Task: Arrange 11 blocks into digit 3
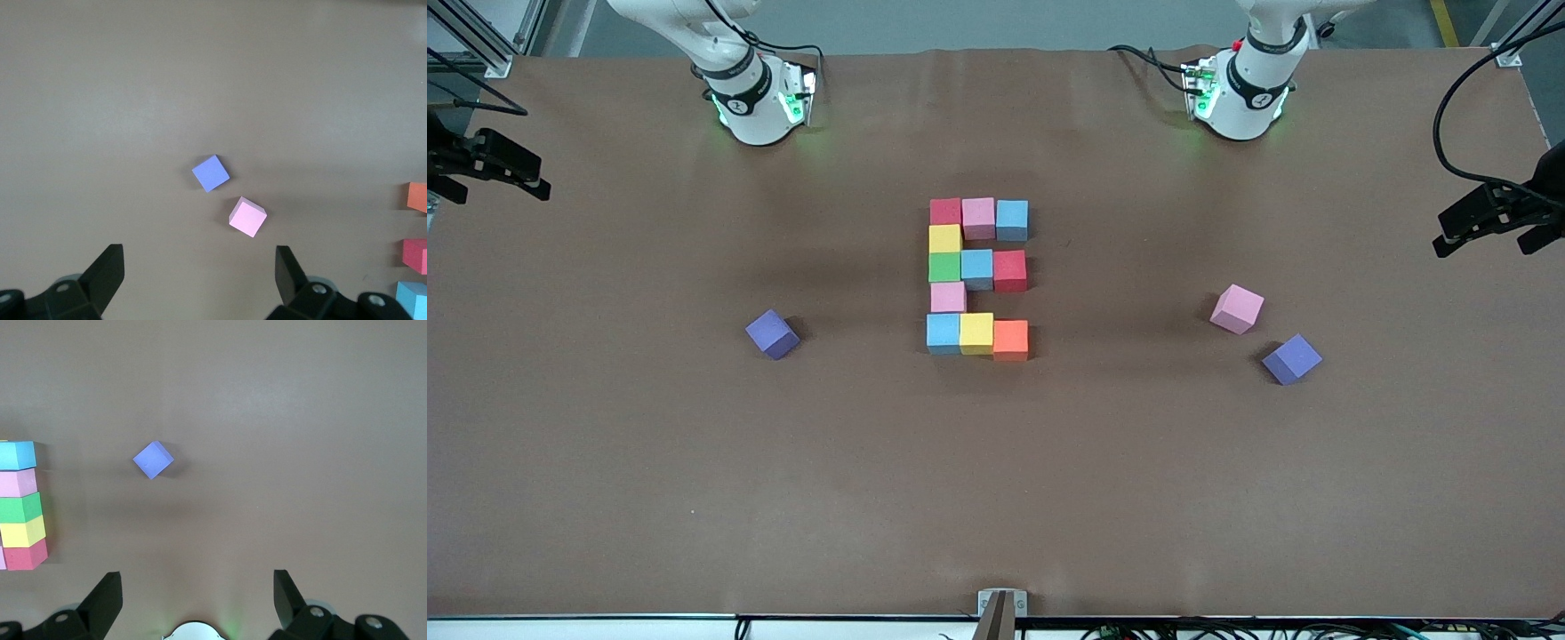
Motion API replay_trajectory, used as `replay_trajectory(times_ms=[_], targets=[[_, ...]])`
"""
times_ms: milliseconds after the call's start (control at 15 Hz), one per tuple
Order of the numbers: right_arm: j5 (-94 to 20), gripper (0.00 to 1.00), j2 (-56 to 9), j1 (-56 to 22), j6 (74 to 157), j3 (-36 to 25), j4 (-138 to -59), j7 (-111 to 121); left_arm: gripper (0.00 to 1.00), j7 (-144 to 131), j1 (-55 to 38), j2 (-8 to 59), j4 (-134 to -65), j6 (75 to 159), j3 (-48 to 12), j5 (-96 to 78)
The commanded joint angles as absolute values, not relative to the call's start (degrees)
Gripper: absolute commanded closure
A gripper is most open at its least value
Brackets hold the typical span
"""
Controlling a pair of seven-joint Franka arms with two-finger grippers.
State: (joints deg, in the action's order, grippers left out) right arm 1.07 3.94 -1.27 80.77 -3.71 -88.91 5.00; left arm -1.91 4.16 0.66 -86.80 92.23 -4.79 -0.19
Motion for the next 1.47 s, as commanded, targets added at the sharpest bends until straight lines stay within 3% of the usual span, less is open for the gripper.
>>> replay_trajectory(times_ms=[0, 1401], targets=[[0.26, 0.0, 5.27, -1.76, 81.21, -4.31, -90.35, 5.36, 0.0, -0.7, 0.55, -0.62, -86.66, 91.32, -0.64, -1.14], [-2.2, 0.0, 5.01, -1.14, 76.64, -4.31, -86.67, 4.92, 0.0, -0.88, -0.62, -2.2, -86.66, 88.68, 0.88, -0.97]])
